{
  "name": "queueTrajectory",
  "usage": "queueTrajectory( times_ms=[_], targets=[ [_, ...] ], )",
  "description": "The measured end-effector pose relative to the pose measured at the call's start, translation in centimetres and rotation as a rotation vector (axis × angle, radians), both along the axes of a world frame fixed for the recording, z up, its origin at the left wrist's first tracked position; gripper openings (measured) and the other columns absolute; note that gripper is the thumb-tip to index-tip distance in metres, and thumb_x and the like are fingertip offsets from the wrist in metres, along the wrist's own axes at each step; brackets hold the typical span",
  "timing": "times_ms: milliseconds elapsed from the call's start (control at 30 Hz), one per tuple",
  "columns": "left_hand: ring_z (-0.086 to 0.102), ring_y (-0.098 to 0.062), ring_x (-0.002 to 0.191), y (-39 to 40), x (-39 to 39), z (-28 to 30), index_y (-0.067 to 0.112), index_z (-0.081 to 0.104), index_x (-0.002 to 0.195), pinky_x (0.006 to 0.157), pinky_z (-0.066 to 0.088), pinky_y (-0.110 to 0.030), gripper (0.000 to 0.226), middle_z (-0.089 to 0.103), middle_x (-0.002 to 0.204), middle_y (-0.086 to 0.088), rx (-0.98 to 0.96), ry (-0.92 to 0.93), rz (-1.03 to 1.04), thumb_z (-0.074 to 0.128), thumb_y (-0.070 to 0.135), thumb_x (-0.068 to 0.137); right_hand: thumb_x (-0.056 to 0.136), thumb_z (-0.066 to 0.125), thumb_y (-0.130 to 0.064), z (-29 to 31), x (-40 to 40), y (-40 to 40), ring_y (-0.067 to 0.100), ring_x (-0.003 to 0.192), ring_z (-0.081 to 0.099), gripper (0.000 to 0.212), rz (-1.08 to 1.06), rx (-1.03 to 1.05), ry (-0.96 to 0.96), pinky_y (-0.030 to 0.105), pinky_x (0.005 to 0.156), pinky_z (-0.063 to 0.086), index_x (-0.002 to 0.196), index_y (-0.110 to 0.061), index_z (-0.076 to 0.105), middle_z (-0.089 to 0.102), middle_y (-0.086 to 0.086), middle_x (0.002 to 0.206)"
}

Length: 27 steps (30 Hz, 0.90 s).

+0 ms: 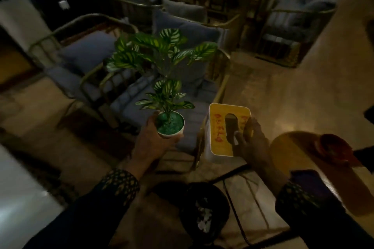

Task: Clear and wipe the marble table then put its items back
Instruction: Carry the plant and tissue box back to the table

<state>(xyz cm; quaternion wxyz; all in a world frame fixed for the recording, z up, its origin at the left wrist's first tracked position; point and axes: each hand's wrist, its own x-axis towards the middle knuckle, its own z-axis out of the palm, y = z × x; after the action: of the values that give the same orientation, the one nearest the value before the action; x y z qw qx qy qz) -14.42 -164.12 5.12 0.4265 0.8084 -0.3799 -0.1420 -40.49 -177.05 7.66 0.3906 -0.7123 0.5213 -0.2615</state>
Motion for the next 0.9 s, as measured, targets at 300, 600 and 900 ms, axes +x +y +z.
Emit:
queueTrajectory(
  times_ms=[300, 600, 900],
  targets=[
    [0.053, -0.018, 0.120, 26.1, 8.2, 0.9, 0.031, 0.035, 0.139, 0.095, 0.052, -0.041, 0.114, 0.051, 0.134, 0.002, 0.022, -0.039, 0.304, 0.074, 0.079, 0.043, 0.095, 0.060, -0.027, 1.0, 15.0, 17.3, 0.031, 0.110, 0.054, 0.057, 0.324, -0.057, 0.108, 0.031, 0.084, 0.041, 0.143, -0.012, 0.033, 0.049, 0.014, 0.134],
    [0.051, -0.013, 0.117, 50.9, 12.2, 2.2, 0.030, 0.040, 0.134, 0.089, 0.055, -0.032, 0.101, 0.052, 0.130, 0.007, 0.066, -0.084, 0.720, 0.075, 0.077, 0.051, 0.096, 0.051, -0.049, 3.1, 30.9, 36.5, 0.022, 0.108, 0.056, 0.064, 0.771, 0.093, 0.024, 0.022, 0.083, 0.048, 0.150, -0.027, 0.025, 0.052, 0.004, 0.133],
    [0.053, -0.017, 0.117, 64.7, 10.8, 3.2, 0.029, 0.036, 0.139, 0.090, 0.055, -0.040, 0.113, 0.050, 0.131, 0.005, 0.077, -0.046, 1.175, 0.074, 0.079, 0.046, 0.096, 0.056, -0.033, 4.3, 41.3, 49.6, 0.035, 0.126, 0.049, 0.069, 1.191, -0.044, 0.054, 0.043, 0.102, 0.038, 0.152, -0.021, 0.018, 0.045, 0.008, 0.146]
  ],
)
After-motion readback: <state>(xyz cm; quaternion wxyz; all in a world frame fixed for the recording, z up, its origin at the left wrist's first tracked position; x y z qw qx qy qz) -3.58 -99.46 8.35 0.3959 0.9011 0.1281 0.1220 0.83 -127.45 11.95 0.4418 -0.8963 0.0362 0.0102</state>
